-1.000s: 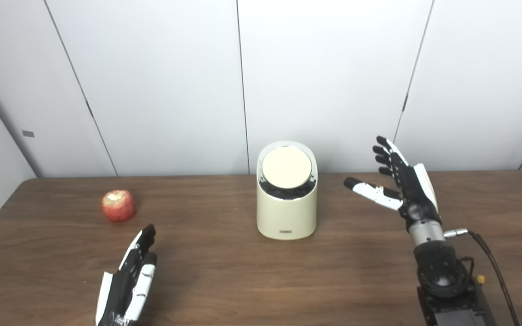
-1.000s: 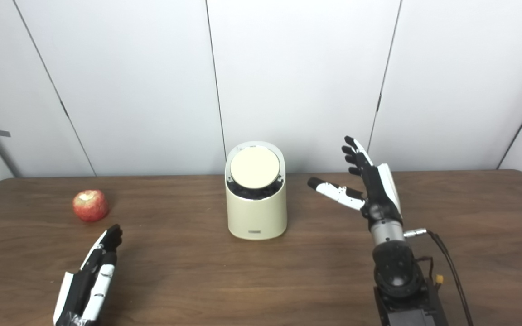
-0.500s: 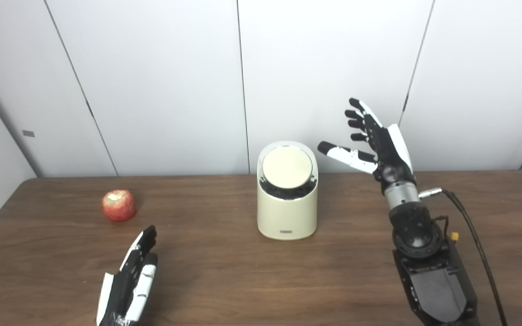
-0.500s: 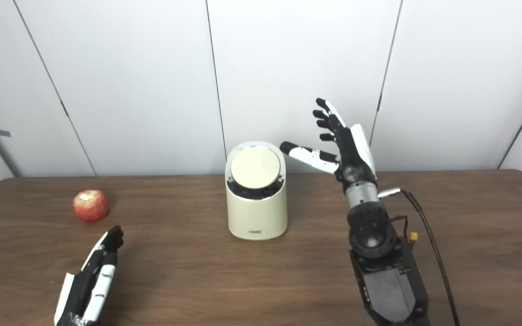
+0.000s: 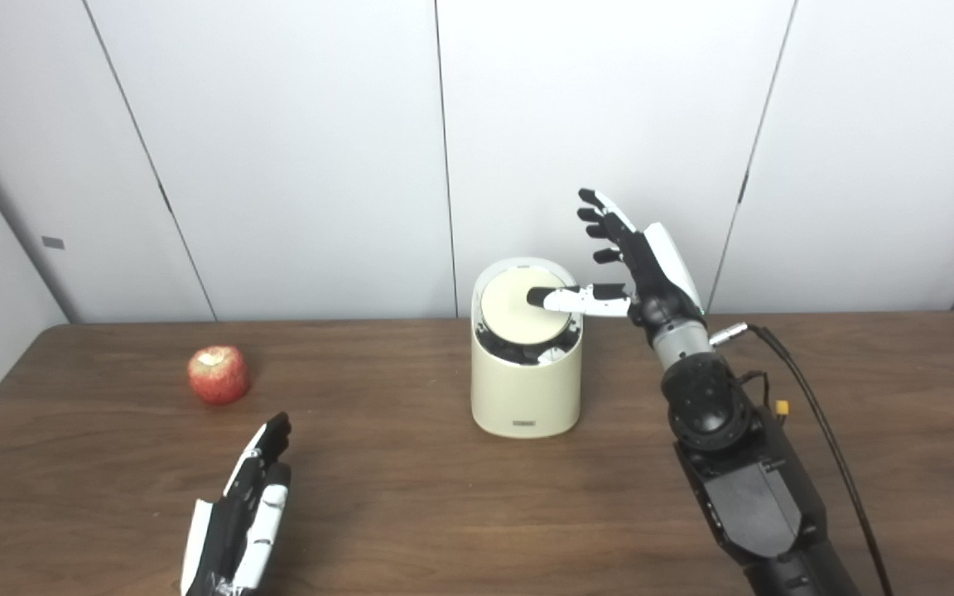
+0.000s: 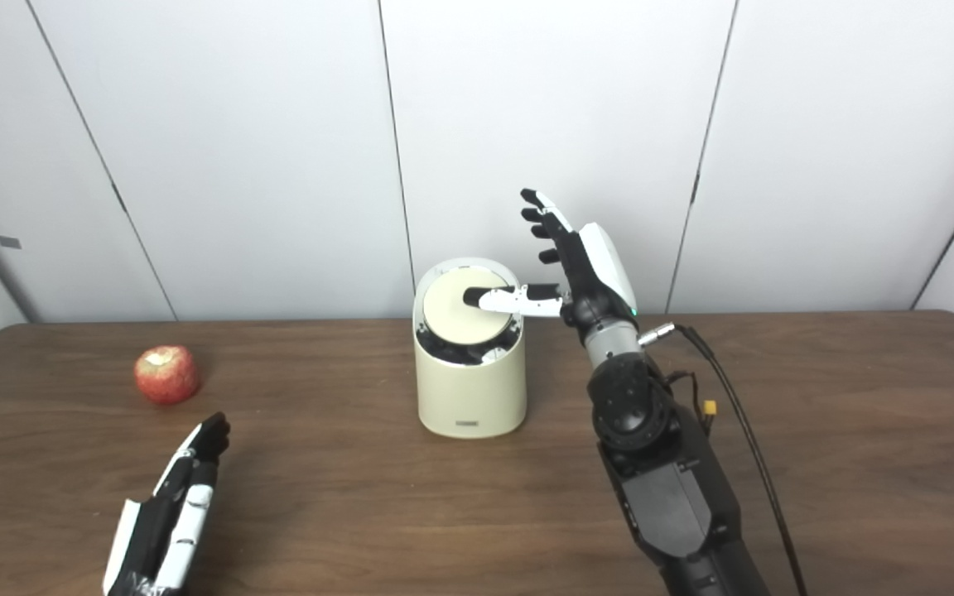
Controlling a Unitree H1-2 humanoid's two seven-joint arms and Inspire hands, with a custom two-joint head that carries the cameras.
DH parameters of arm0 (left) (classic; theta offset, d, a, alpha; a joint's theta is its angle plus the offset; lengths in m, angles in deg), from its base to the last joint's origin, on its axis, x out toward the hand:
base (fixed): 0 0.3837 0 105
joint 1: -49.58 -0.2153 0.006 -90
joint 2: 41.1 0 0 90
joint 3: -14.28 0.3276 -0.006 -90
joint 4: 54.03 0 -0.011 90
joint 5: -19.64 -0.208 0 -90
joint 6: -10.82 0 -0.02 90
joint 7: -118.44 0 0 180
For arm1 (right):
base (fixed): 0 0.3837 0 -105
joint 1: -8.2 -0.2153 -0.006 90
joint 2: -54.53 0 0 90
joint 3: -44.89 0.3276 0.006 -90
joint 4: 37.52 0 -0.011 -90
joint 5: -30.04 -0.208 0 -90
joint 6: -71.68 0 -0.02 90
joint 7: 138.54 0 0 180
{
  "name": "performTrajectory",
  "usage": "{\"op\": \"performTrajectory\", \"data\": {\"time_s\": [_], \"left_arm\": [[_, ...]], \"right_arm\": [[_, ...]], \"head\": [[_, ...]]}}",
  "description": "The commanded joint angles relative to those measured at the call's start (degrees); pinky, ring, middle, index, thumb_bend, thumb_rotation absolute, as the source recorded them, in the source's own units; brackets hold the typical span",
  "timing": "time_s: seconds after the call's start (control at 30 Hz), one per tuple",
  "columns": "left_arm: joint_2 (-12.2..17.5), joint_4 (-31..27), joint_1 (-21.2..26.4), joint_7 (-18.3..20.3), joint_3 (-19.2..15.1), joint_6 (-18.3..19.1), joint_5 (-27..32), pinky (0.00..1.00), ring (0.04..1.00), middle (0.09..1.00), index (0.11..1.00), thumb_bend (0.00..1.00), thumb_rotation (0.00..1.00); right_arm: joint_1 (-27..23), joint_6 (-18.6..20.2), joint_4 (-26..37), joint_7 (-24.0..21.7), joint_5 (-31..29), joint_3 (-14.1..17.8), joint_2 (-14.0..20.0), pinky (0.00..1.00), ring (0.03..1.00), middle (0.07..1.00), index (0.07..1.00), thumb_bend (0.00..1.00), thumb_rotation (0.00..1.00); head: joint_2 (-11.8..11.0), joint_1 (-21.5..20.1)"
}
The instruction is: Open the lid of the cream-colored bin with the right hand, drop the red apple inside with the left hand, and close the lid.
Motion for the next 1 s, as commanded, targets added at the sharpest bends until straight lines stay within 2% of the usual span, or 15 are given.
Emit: {"op": "performTrajectory", "data": {"time_s": [0.0,0.1,0.3,0.43,0.8,0.97], "left_arm": [[-2.1,3.0,-3.7,-0.5,1.3,0.6,-0.2,0.97,0.945,0.936,0.947,0.51,0.83],[-2.2,2.7,-3.9,-0.4,1.4,0.8,-0.3,0.98,0.944,0.935,0.946,0.51,0.82],[-2.3,2.5,-4.0,-0.4,1.6,0.9,-0.8,0.98,0.945,0.933,0.945,0.51,0.83],[-2.4,2.6,-3.9,-0.4,1.6,1.0,-0.8,0.98,0.947,0.935,0.945,0.51,0.83],[-2.5,2.2,-4.0,-0.6,1.8,1.4,-1.6,0.98,0.943,0.932,0.942,0.49,0.83],[-2.7,2.1,-4.0,-0.5,1.7,1.3,-1.2,0.98,0.94,0.932,0.942,0.48,0.82]], "right_arm": [[-3.9,-3.0,0.6,1.2,0.8,-0.3,0.4,0.73,0.865,0.889,0.923,0.93,0.29],[-4.1,-3.7,-0.7,1.3,1.5,-0.9,0.5,0.73,0.857,0.895,0.929,0.93,0.29],[-4.9,-8.8,-4.8,2.8,2.0,-1.5,0.8,0.71,0.819,0.877,0.908,0.96,0.24],[-5.0,-10.1,-6.0,2.9,2.1,-1.6,0.7,0.7,0.818,0.876,0.901,0.97,0.22],[-4.9,-9.3,-6.2,2.3,6.0,-4.1,2.5,0.76,0.86,0.891,0.903,0.98,0.22],[-5.5,-8.7,-5.9,1.7,11.0,-7.4,4.8,0.79,0.872,0.893,0.919,0.97,0.22]], "head": [[0.1,0.1],[0.2,0.0],[0.3,0.1],[0.4,0.1],[0.3,0.5],[0.6,0.4]]}}
